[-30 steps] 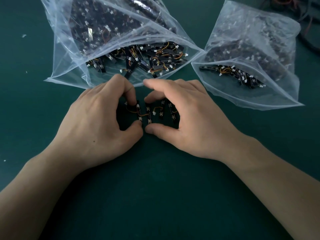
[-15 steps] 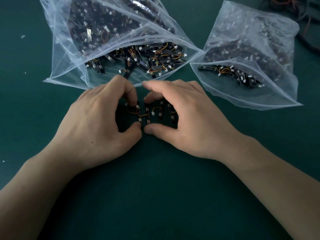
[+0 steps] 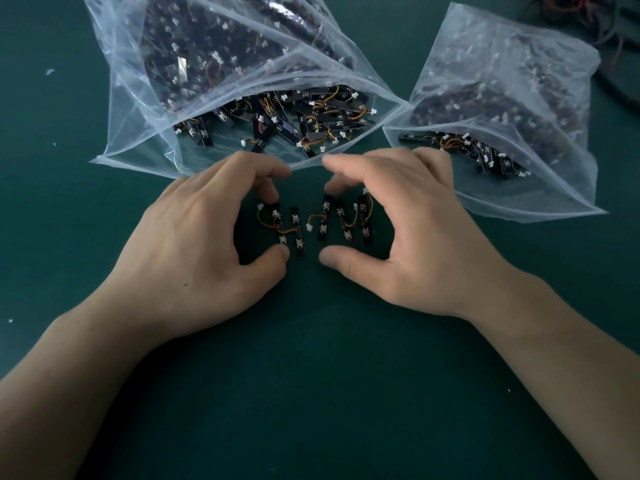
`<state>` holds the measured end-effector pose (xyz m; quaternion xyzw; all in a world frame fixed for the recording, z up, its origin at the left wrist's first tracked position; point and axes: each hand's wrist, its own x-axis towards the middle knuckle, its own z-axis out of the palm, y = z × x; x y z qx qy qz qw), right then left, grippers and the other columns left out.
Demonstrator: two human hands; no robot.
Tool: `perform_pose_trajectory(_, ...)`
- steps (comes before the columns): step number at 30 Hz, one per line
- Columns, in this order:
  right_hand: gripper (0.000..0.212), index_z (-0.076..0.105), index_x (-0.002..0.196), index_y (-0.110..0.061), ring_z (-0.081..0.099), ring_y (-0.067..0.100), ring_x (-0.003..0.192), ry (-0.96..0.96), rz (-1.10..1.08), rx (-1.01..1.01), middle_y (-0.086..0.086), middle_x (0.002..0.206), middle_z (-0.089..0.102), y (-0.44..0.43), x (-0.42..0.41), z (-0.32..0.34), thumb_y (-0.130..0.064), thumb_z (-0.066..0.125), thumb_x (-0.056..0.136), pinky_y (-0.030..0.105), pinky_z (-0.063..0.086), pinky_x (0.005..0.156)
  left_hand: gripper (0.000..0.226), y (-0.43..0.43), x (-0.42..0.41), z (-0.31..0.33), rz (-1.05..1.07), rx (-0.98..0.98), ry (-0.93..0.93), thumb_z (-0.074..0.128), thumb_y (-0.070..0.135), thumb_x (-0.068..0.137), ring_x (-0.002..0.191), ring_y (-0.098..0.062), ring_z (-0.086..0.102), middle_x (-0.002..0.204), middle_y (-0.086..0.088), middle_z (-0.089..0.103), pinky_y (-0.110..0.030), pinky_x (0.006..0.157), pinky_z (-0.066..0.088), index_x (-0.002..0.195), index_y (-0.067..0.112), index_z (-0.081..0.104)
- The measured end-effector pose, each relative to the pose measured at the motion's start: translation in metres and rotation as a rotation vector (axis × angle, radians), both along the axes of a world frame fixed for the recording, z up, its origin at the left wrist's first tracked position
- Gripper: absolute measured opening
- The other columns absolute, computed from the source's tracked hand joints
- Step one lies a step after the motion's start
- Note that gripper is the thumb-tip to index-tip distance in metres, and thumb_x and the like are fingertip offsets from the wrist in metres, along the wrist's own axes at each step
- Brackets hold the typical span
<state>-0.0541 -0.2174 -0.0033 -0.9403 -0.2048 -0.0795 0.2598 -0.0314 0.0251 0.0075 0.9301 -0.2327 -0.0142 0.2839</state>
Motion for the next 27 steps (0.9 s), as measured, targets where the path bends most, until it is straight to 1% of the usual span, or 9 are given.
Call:
perform_pose_trajectory(3,0.080,0.050,0.149,-0.018,0.053,0.008,0.126,0.027,0.012,-0.039,-0.015,0.125,0.064,0.0026,0.0009,-0.0010,-0.055,0.075,0.083,0.042,0.026,0.115,0.066,0.0000,-0.0005,0.0002,-0.004,0.006,-0.003,0.068,0.044,0.074,0.095,0.020,0.046,0.109,0.022,0.058,-0.014,0.083,0.033,0.137,0.035,0.051)
perform_pose_trajectory(7,0.077,0.050,0.149,-0.019,0.053,0.005,0.125,0.040,0.030,-0.017,-0.016,0.123,0.064,0.0032,0.0016,-0.0010,-0.051,0.075,0.084,0.041,0.026,0.115,0.067,0.0007,-0.0001,0.0000,-0.011,0.009,0.007,0.067,0.042,0.073,0.094,0.019,0.046,0.110,0.020,0.059,-0.017,0.085,0.035,0.137,0.035,0.052)
perform_pose_trajectory(10,0.072,0.051,0.148,-0.019,0.053,0.006,0.125,0.043,0.057,-0.003,-0.016,0.123,0.064,0.0031,0.0018,-0.0014,-0.045,0.076,0.086,0.039,0.027,0.115,0.068,0.0006,-0.0002,-0.0001,-0.020,0.010,0.011,0.062,0.050,0.072,0.095,0.018,0.047,0.110,0.021,0.058,-0.018,0.085,0.035,0.137,0.036,0.052)
perform_pose_trajectory(12,0.069,0.052,0.147,-0.019,0.054,0.007,0.125,0.033,0.065,0.007,-0.014,0.125,0.065,0.0032,0.0019,-0.0017,-0.041,0.076,0.086,0.039,0.028,0.115,0.068,0.0003,-0.0005,-0.0009,-0.018,0.007,0.004,0.063,0.055,0.072,0.095,0.019,0.046,0.109,0.022,0.057,-0.016,0.086,0.034,0.137,0.037,0.052)
perform_pose_trajectory(16,0.070,0.051,0.148,-0.019,0.053,0.007,0.127,0.045,0.050,0.008,-0.014,0.128,0.064,0.0029,0.0024,-0.0010,-0.042,0.076,0.086,0.040,0.028,0.116,0.066,0.0001,-0.0008,-0.0022,-0.002,0.009,-0.005,0.066,0.059,0.073,0.094,0.014,0.049,0.110,0.023,0.057,-0.015,0.085,0.034,0.136,0.042,0.052)
perform_pose_trajectory(21,0.071,0.049,0.150,-0.020,0.053,0.005,0.127,0.072,0.054,0.009,-0.015,0.126,0.065,0.0037,0.0029,-0.0011,-0.042,0.074,0.087,0.038,0.028,0.116,0.066,-0.0002,-0.0013,-0.0026,0.001,0.007,-0.010,0.065,0.061,0.073,0.095,0.012,0.050,0.110,0.022,0.057,-0.024,0.083,0.037,0.136,0.043,0.054)
perform_pose_trajectory(25,0.070,0.049,0.150,-0.020,0.053,0.005,0.128,0.069,0.058,0.005,-0.016,0.128,0.065,0.0033,0.0035,-0.0020,-0.040,0.075,0.089,0.038,0.028,0.116,0.066,-0.0008,-0.0014,-0.0028,0.010,0.000,-0.015,0.066,0.066,0.074,0.096,0.014,0.050,0.110,0.023,0.058,-0.016,0.084,0.036,0.135,0.044,0.053)
perform_pose_trajectory(27,0.070,0.049,0.150,-0.020,0.053,0.005,0.128,0.067,0.057,0.003,-0.016,0.128,0.065,0.0033,0.0039,-0.0021,-0.041,0.075,0.089,0.037,0.028,0.116,0.065,-0.0010,-0.0011,-0.0033,0.012,0.000,-0.020,0.066,0.066,0.075,0.096,0.015,0.050,0.109,0.024,0.058,-0.018,0.083,0.036,0.135,0.044,0.053)
